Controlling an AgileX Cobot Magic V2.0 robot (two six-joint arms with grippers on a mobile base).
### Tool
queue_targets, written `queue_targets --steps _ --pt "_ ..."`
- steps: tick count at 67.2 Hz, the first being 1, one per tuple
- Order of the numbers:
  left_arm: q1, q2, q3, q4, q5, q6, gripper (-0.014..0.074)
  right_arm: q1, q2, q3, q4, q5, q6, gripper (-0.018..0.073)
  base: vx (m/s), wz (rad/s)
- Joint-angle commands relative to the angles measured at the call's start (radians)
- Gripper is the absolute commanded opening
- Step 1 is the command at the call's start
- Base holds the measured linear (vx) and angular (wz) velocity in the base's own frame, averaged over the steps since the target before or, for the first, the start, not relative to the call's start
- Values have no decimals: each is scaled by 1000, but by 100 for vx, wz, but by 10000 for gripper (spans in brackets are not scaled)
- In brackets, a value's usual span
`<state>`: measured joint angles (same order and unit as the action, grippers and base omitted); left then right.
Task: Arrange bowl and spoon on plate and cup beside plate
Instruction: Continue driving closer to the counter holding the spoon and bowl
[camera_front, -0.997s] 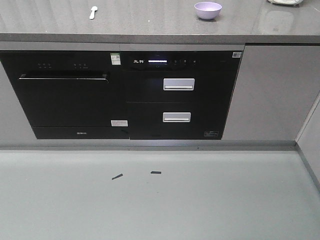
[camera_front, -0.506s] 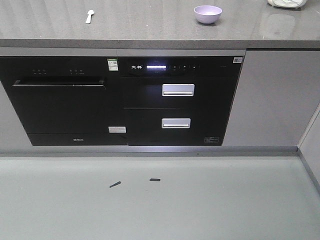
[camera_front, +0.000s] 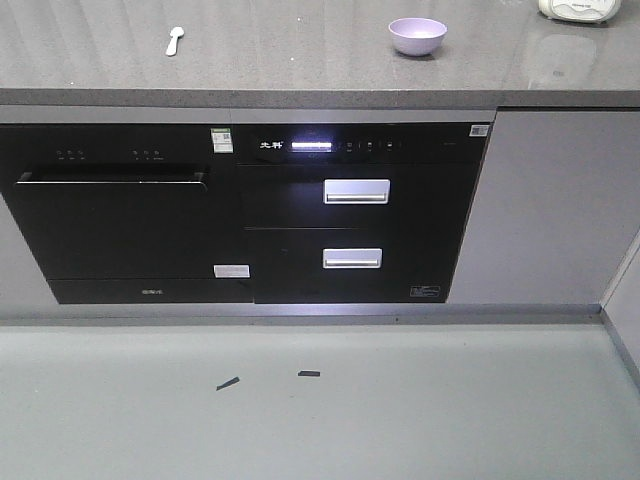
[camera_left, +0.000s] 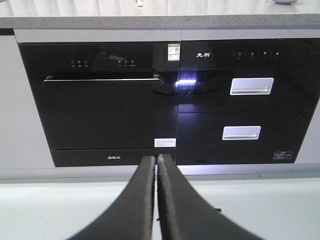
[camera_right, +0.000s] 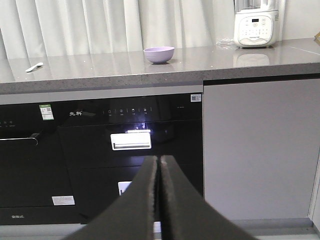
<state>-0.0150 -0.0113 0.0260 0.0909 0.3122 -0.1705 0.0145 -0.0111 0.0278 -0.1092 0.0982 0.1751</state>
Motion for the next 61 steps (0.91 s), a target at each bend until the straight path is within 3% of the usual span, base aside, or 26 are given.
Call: queue_targets --steps 1,61 --pt "-5 -14 -9 2 -69 -10 -6 -1 -11 4 -6 -74 -10 -3 10 0" --pt "-5 -14 -9 2 -69 -10 -6 -1 -11 4 -6 -74 -10 -3 12 0"
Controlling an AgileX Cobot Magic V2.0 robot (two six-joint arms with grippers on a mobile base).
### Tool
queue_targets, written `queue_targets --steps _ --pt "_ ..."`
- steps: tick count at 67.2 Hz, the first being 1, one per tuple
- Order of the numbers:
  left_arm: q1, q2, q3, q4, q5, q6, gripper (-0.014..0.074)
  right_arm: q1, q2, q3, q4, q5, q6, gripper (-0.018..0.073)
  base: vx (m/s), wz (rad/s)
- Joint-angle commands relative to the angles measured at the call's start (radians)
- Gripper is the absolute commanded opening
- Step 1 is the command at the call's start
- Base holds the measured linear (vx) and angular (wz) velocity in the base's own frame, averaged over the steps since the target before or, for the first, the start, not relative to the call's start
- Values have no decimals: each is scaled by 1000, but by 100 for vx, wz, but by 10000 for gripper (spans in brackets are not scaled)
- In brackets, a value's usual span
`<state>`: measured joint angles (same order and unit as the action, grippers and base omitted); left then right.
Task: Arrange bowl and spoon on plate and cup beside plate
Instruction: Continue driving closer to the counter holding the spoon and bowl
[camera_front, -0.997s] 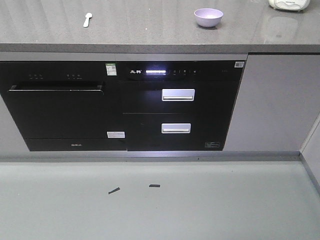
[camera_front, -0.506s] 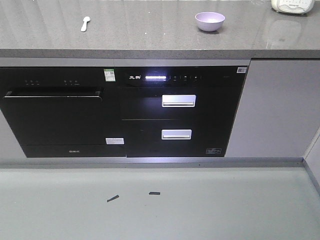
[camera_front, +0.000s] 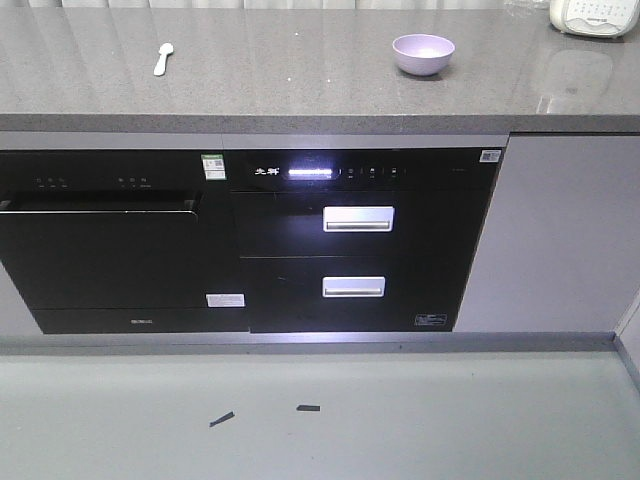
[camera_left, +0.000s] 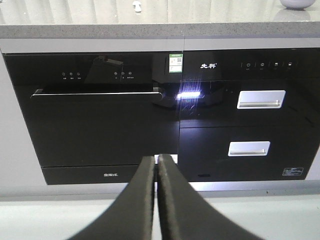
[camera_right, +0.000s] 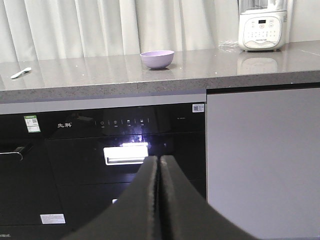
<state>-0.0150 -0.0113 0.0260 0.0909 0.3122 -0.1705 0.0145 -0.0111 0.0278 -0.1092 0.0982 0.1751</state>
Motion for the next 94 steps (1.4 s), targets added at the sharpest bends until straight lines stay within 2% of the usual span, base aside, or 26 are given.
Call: queue_targets --steps 1,94 --pt "-5 -14 -9 2 -69 -10 -6 -1 -11 4 -6 -74 -10 -3 13 -1" --pt "-5 -14 -9 2 -69 -10 -6 -1 -11 4 -6 -74 -10 -3 11 -1"
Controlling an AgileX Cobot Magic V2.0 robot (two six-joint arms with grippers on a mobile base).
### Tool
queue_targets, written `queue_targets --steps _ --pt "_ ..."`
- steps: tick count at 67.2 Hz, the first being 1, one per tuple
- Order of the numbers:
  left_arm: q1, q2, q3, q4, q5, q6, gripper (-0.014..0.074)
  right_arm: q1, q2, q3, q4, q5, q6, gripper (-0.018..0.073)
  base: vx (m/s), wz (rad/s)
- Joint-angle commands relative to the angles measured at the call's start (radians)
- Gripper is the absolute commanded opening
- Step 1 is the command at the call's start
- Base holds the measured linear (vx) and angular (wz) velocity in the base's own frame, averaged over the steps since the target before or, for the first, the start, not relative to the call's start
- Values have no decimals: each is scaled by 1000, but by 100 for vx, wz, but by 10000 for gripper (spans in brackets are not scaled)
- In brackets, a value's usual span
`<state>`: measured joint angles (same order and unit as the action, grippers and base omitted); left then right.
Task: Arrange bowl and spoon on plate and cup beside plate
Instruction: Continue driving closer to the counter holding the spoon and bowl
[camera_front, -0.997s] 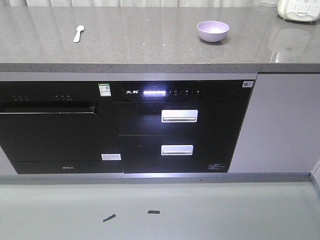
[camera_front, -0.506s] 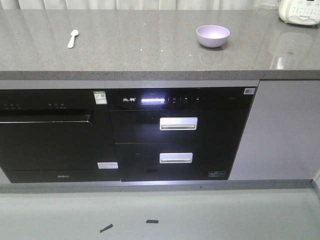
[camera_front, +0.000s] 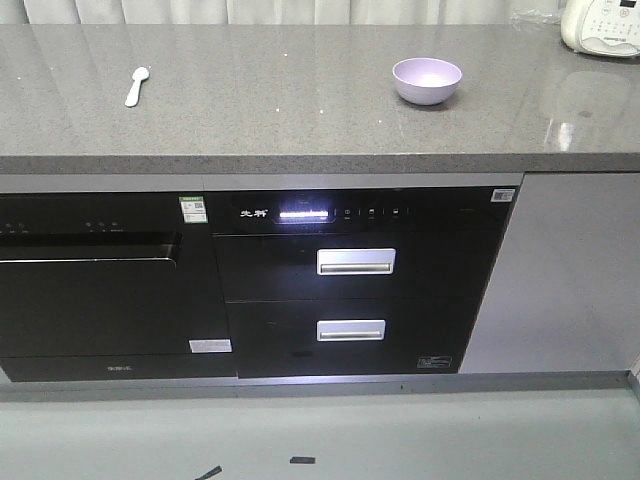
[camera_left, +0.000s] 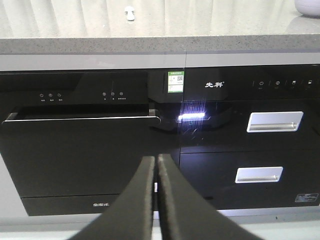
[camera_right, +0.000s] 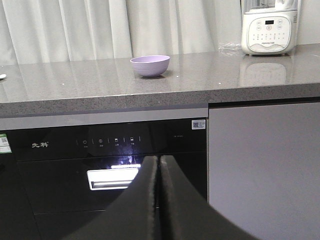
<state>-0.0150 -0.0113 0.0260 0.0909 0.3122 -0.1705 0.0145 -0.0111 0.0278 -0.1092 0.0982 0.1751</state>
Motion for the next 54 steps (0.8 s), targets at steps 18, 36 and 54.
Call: queue_targets --steps 18,36,54 --pt "-5 -14 -9 2 -69 -10 -6 -1 -11 4 -6 -74 -10 -3 10 -1" --pt "-5 -14 -9 2 -69 -10 -6 -1 -11 4 -6 -74 -10 -3 10 -2" --pt "-5 -14 -9 2 -69 -10 -6 -1 -11 4 -6 -74 -10 -3 9 -3"
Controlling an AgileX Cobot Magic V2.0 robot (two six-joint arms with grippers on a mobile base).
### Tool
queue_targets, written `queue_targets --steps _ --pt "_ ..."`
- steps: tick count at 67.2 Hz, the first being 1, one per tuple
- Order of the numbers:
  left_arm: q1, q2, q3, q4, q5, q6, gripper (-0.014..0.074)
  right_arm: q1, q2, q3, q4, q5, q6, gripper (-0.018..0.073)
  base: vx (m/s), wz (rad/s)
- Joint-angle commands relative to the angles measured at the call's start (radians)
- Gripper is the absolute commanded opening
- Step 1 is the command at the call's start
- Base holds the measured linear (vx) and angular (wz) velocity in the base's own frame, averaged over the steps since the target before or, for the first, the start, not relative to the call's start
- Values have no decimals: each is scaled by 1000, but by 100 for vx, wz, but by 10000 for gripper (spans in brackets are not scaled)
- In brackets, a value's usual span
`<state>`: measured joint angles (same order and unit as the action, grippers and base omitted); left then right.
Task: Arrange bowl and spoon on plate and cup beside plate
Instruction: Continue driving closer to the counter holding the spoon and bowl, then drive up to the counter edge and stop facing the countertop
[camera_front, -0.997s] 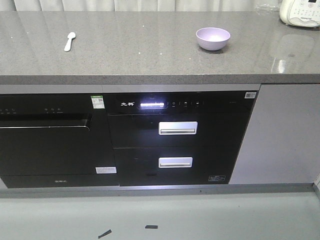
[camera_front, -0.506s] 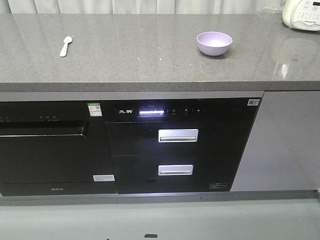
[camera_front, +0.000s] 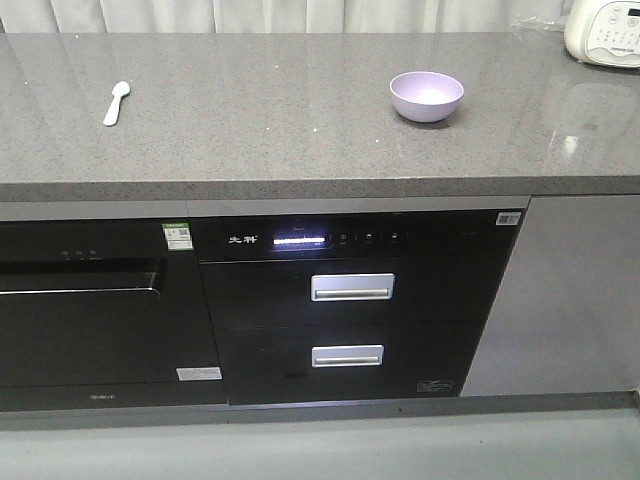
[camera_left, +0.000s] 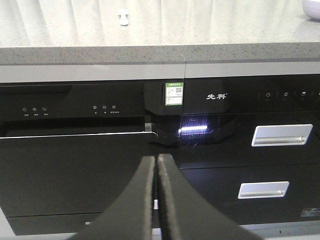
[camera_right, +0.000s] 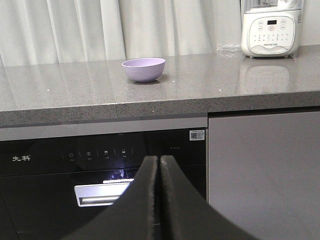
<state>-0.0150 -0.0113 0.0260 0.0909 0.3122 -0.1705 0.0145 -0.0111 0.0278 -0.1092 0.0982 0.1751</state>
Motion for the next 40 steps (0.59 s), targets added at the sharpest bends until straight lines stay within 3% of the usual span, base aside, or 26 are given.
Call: queue_targets --steps 1,40 --pt "-5 -14 -9 2 -69 -10 -6 -1 -11 4 -6 -74 -10 -3 8 0" --pt "-5 -14 -9 2 -69 -10 -6 -1 -11 4 -6 -74 -10 -3 7 2"
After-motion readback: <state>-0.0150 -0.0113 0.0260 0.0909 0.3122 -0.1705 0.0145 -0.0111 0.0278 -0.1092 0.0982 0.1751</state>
